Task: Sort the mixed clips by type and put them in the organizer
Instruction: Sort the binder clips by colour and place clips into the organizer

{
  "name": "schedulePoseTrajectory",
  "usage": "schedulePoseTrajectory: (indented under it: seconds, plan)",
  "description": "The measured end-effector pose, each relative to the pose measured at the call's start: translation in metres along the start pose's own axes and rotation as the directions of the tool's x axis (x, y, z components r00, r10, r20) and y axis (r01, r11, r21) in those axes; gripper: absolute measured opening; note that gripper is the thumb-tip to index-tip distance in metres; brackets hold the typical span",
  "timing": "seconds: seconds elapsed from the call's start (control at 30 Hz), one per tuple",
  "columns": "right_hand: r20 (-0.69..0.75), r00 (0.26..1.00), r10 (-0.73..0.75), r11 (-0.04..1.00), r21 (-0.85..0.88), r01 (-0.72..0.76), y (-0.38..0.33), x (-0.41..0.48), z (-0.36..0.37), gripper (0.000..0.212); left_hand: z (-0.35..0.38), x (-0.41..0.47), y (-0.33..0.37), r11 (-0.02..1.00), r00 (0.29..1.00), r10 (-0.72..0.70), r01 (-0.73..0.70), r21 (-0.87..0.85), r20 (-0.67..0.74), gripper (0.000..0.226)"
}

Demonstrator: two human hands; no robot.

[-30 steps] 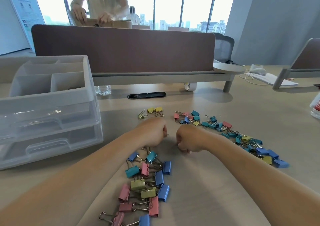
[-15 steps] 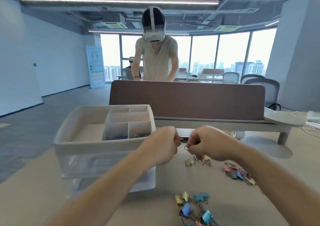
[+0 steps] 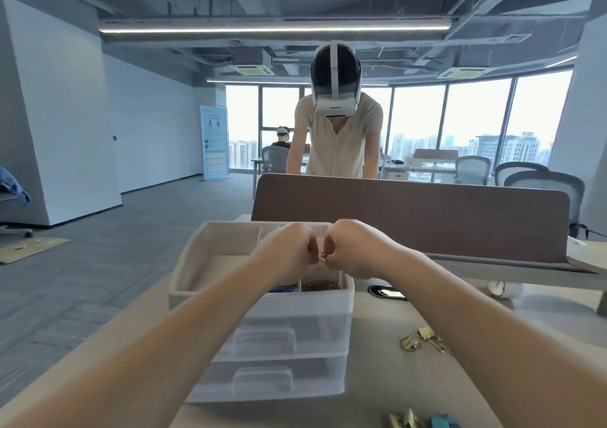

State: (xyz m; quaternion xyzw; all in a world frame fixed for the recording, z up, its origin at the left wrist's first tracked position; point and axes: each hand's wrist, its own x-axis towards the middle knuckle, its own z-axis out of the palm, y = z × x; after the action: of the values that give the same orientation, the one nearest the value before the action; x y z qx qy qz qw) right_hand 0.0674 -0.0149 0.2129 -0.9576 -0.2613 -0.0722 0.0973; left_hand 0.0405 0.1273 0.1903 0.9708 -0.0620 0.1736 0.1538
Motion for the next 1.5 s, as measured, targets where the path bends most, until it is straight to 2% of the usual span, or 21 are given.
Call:
schedulePoseTrajectory:
  seconds: [0.1, 0.17, 0.27, 0.37, 0.5, 0.77, 0.93, 1.07, 1.2, 1.3, 1.43, 1.5]
  plan:
    - [0.005, 1.000, -0.003, 0.990, -0.140, 0.004, -0.002, 0.004, 0.008, 0.023, 0.004, 0.002, -0.005, 1.000, 0.998, 0.017, -0.016, -0.012, 0.056, 0.021]
    - [0.013, 1.000, -0.012, 0.983, -0.184, 0.014, 0.001, 0.007, 0.012, 0.016, 0.008, 0.003, -0.009, 0.999, 0.997, 0.037, -0.036, -0.031, 0.063, 0.017]
    - [0.036, 0.999, -0.025, 0.979, -0.203, 0.032, 0.004, 0.007, 0.014, 0.017, 0.013, 0.005, -0.014, 0.997, 0.996, 0.068, -0.065, -0.042, 0.063, 0.020]
    - [0.049, 0.999, -0.009, 0.981, -0.192, 0.019, 0.005, 0.008, 0.015, 0.018, 0.016, 0.004, -0.017, 0.995, 0.996, 0.090, -0.090, -0.036, 0.009, 0.022]
    - [0.068, 0.997, -0.028, 0.960, -0.275, 0.046, 0.007, 0.010, 0.019, 0.019, 0.009, -0.002, -0.010, 0.994, 0.998, 0.051, -0.054, -0.097, -0.026, 0.020]
    - [-0.002, 0.996, -0.090, 0.973, -0.214, 0.087, 0.012, -0.006, 0.014, 0.018, 0.000, -0.018, 0.005, 0.994, 0.998, 0.032, -0.037, -0.099, -0.050, 0.022]
    - [-0.082, 0.994, -0.074, 0.991, -0.119, 0.064, 0.024, -0.046, 0.003, 0.021, 0.004, -0.036, 0.028, 0.981, 0.985, 0.116, -0.134, -0.143, -0.125, 0.021]
    - [-0.120, 0.992, -0.025, 0.999, -0.044, 0.020, 0.041, -0.083, 0.002, 0.022, 0.019, -0.054, 0.056, 0.960, 0.976, 0.191, -0.207, -0.187, -0.099, 0.023]
    - [-0.069, 0.997, 0.045, 0.999, -0.015, -0.047, 0.060, -0.128, 0.011, 0.023, 0.044, -0.077, 0.087, 0.952, 0.973, 0.231, -0.227, -0.204, -0.002, 0.022]
    - [-0.024, 0.998, 0.065, 0.996, -0.065, -0.066, 0.079, -0.161, 0.030, 0.021, 0.063, -0.099, 0.106, 0.950, 0.961, 0.267, -0.249, -0.190, 0.076, 0.022]
    - [0.167, 0.984, 0.067, 0.997, -0.056, -0.059, 0.097, -0.205, 0.059, 0.024, 0.085, -0.130, 0.113, 0.954, 0.896, 0.298, -0.271, -0.127, 0.328, 0.033]
    - [0.290, 0.953, 0.090, 0.996, -0.032, -0.084, 0.103, -0.225, 0.069, 0.037, 0.093, -0.145, 0.115, 0.959, 0.830, 0.283, -0.259, -0.117, 0.481, 0.046]
